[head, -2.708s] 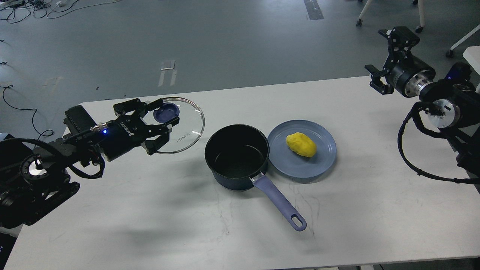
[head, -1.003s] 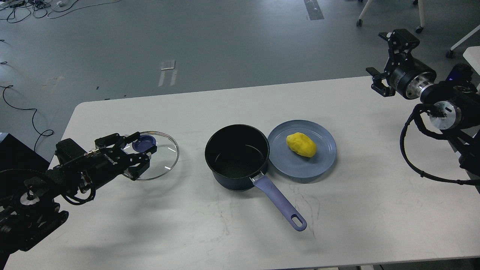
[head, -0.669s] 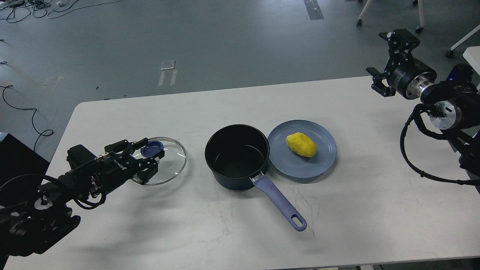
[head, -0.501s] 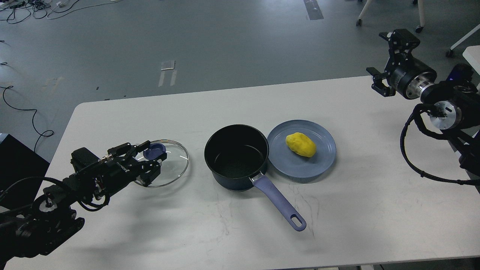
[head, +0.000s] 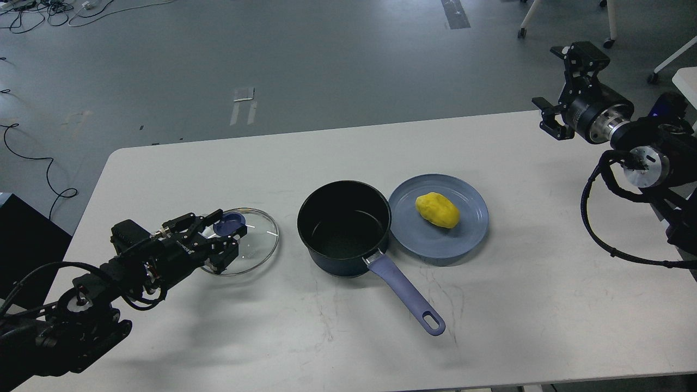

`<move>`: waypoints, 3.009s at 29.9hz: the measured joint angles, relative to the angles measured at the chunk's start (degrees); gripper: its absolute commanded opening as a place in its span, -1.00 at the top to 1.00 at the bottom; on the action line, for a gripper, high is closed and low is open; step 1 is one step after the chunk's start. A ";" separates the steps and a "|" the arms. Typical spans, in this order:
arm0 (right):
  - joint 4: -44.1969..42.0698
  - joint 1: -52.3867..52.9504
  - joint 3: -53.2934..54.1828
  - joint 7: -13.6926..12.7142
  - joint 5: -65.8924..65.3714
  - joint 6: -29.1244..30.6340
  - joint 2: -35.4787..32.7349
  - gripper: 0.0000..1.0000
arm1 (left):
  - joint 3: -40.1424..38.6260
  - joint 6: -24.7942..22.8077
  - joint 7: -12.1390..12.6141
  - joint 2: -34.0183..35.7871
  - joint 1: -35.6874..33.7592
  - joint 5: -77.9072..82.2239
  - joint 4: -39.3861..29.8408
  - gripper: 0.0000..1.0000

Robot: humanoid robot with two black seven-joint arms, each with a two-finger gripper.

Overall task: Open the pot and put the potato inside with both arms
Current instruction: 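Lower the glass lid onto the table beside the saucepan, then release the lid and raise the left gripper away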

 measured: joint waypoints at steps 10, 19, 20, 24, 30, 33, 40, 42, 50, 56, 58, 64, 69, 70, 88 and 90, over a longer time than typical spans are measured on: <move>0.00 -0.03 0.09 0.07 0.03 -0.16 0.00 -1.00 | 0.00 0.00 0.01 -0.80 0.16 -0.01 1.63 -0.34; -0.01 -0.05 0.09 0.07 0.03 -0.25 -0.02 -1.00 | -0.01 0.00 0.02 -1.50 1.07 -0.01 1.67 -0.55; -0.01 -0.05 0.09 0.08 0.03 -0.25 -0.04 -1.00 | -0.01 0.00 0.02 -1.53 1.07 -0.01 1.67 -0.91; -0.02 -0.05 0.09 0.09 0.02 -0.24 -0.08 -1.00 | -0.01 0.00 0.01 -1.55 1.05 -0.68 1.67 -0.95; -0.02 -0.11 0.09 0.08 0.00 -0.19 -0.01 -1.00 | -0.04 0.00 0.02 -1.61 0.50 -5.29 1.02 -0.95; -0.02 -0.12 0.08 0.05 -0.05 -0.17 -0.01 -1.00 | -0.09 0.00 0.02 -1.39 0.09 -6.87 0.29 -0.95; 0.04 0.13 -0.17 0.15 -0.22 -0.07 0.08 -1.00 | -0.17 0.00 0.02 -0.96 -1.61 -9.14 -1.65 -0.95; 0.06 0.24 -0.18 0.18 -0.23 -0.07 0.08 -1.00 | -0.18 0.00 0.02 -0.68 -2.03 -10.78 -2.97 -0.95; 0.12 0.31 -0.25 0.25 -0.30 -0.07 0.01 -1.00 | -0.52 0.00 0.02 1.69 -4.90 -17.39 -6.55 -0.95; 0.17 0.31 -0.25 0.26 -0.25 -0.07 -0.06 -1.00 | -0.66 -0.37 0.03 1.94 -10.04 -33.14 -6.54 -0.95; 0.26 0.31 -0.26 0.26 -0.30 -0.01 -0.06 -1.00 | -0.84 -2.66 0.03 1.93 -11.88 -39.83 -6.52 -0.95; 0.48 0.59 -1.68 0.57 -1.05 0.10 -0.10 -1.00 | -1.13 -12.58 0.03 1.77 -16.66 -57.82 -6.51 -0.95; 1.22 1.65 -3.60 0.87 -1.43 0.10 -0.13 -1.00 | -2.52 -26.31 0.03 1.88 -19.07 -71.04 -6.51 -0.95; 1.41 1.91 -4.07 0.92 -1.92 0.11 -0.31 -1.00 | -3.89 -29.86 0.03 1.93 -19.49 -73.81 -6.51 -0.95; 2.04 9.16 -13.35 3.33 -9.13 0.10 -1.44 -1.00 | -18.36 -53.16 10.66 -6.18 -19.71 -90.47 -1.10 -0.95; 2.20 9.30 -13.68 3.43 -9.99 0.10 -1.44 -1.00 | -19.86 -53.86 12.90 -6.27 -19.59 -93.18 -1.33 -0.96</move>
